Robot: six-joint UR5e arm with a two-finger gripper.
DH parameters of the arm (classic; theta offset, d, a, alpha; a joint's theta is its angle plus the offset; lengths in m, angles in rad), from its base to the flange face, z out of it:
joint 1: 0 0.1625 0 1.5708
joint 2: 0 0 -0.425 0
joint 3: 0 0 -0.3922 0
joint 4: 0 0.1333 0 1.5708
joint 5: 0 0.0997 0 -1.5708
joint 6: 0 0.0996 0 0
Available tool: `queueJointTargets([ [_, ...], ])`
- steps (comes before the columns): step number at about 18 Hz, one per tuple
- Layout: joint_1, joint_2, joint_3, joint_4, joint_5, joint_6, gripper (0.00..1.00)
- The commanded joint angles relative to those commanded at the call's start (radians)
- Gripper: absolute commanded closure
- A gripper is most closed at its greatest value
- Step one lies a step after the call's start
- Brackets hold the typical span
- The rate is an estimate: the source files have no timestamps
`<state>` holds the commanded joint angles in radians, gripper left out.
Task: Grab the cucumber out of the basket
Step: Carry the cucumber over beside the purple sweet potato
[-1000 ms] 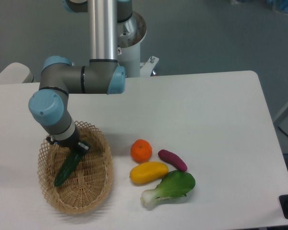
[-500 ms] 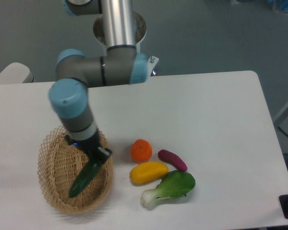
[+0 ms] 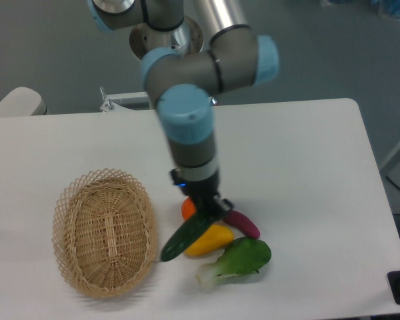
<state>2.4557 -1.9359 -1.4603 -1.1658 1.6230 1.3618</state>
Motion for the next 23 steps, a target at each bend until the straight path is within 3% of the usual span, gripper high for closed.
queueJointTargets([
  [8,0.081,-0.005,0.0,-0.002,-0.002,0.235,0.64],
  [23,0.088,-0.006,0.002,0.0,-0.038,0.241,0.64],
])
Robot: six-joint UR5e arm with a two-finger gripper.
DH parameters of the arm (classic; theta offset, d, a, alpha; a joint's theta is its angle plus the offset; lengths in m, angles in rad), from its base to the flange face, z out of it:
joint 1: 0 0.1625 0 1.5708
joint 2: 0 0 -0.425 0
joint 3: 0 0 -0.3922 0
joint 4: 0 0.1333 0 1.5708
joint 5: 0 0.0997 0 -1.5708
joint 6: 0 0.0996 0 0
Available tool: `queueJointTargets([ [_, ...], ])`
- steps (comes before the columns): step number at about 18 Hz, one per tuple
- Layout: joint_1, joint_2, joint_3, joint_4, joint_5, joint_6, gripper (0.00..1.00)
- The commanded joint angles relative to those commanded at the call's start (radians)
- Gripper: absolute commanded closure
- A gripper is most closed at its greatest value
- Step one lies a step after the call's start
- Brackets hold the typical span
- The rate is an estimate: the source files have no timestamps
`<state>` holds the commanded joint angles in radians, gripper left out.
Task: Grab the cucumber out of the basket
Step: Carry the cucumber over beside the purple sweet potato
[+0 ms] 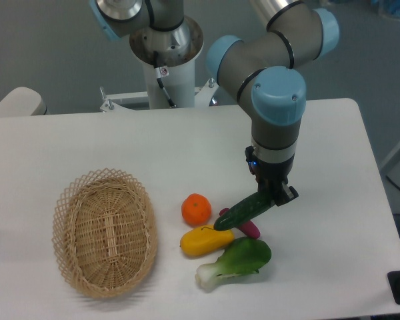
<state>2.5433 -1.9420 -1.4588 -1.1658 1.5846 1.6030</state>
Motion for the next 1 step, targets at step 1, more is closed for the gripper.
queueJointTargets([
  [1,0.0,-0.002,0.0,0.0,-0.002,0.0,0.64],
])
